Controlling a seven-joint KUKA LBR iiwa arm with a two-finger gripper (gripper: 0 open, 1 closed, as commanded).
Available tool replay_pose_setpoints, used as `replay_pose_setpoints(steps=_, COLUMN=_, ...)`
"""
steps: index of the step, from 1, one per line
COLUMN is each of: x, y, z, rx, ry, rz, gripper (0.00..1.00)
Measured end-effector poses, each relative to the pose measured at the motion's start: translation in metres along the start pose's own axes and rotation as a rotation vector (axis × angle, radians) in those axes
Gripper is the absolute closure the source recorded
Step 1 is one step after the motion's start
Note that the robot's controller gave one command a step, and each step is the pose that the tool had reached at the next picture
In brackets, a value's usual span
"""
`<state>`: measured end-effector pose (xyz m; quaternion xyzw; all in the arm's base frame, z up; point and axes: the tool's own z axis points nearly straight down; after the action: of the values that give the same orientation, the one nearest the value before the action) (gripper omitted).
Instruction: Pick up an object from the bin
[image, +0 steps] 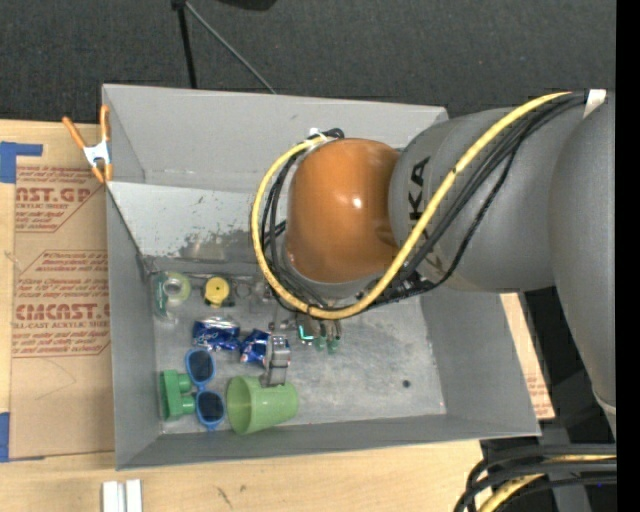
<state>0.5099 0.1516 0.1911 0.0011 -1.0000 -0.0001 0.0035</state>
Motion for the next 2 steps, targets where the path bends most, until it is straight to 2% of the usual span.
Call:
replay_pose_setpoints(steps=1, x=-0.009, y=-0.007, z=0.092, rx=-0.004, ry=-0.024, rz=-0.215, gripper=0.00)
replay_pose_setpoints(steps=2, x=-0.026, y=0.031, z=0.101, rx=-0.005, ry=-0.036, rz=-0.302, gripper=0.00)
